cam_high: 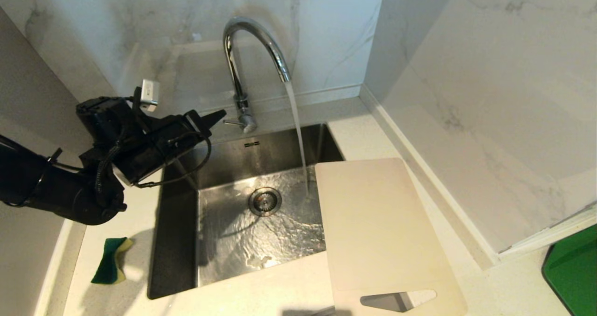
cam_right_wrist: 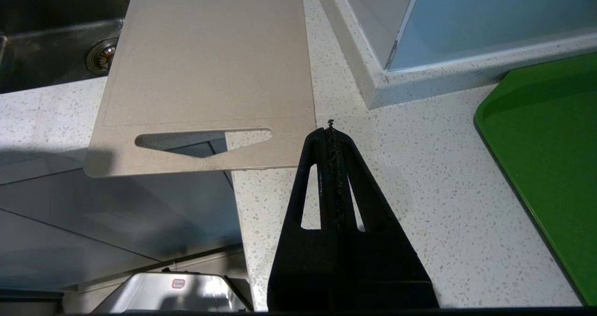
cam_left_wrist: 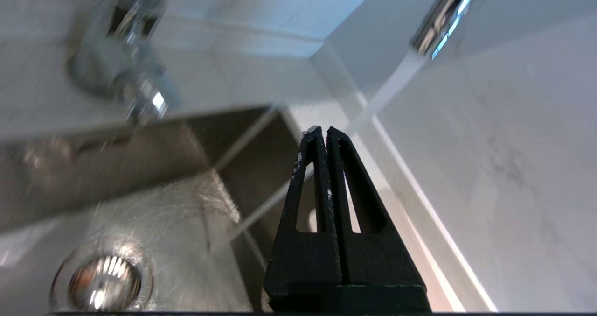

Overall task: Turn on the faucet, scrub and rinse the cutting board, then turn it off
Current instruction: Turn off the tap

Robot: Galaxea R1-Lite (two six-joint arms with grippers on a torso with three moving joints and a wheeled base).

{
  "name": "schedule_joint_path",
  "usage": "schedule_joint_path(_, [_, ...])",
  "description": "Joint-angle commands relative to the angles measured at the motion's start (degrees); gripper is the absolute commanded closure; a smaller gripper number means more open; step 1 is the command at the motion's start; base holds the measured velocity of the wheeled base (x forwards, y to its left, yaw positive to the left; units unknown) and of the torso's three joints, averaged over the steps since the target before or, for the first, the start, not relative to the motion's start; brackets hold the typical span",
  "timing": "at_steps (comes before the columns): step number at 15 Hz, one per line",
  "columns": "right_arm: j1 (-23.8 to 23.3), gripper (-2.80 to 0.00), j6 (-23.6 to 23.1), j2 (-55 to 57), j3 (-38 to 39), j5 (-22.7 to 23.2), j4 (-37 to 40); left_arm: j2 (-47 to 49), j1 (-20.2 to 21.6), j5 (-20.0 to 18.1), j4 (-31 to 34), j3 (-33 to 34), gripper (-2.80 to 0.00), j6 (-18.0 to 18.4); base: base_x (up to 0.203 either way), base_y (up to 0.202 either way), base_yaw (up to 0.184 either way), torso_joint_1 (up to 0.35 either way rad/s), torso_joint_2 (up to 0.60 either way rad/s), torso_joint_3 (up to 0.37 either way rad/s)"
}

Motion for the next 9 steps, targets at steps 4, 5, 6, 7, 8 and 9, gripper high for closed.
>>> schedule_joint_path(4, [0.02,0.0,-0.03,0.0,0.06,0.04,0.0,10.33,-1.87,0.21,-0.83,-9.66,0.0,4.52,0.0,0.0,0.0,0.0,0.0,0.0])
schedule_joint_path(5, [0.02,0.0,-0.03,0.0,0.0,0.04,0.0,12.13,-1.92,0.26,-0.94,-11.15,0.0,6.6,0.0,0.0,0.0,0.0,0.0,0.0])
schedule_joint_path(6, [0.02,0.0,-0.03,0.0,0.09,0.04,0.0,13.24,-2.0,0.4,-1.0,-13.19,0.0,7.4,0.0,0.0,0.0,0.0,0.0,0.0])
schedule_joint_path(7, [0.02,0.0,-0.03,0.0,0.0,0.06,0.0,14.39,-2.08,0.57,-1.02,-15.22,0.0,7.7,0.0,0.0,0.0,0.0,0.0,0.0])
schedule_joint_path(8, [0.02,0.0,-0.03,0.0,0.09,0.12,0.0,15.27,-2.12,0.62,-1.0,-16.57,0.0,7.92,0.0,0.0,0.0,0.0,0.0,0.0])
schedule_joint_path(9, [0.02,0.0,-0.03,0.0,0.09,0.04,0.0,15.56,-2.07,0.58,-0.86,-17.2,0.0,7.97,0.0,0.0,0.0,0.0,0.0,0.0])
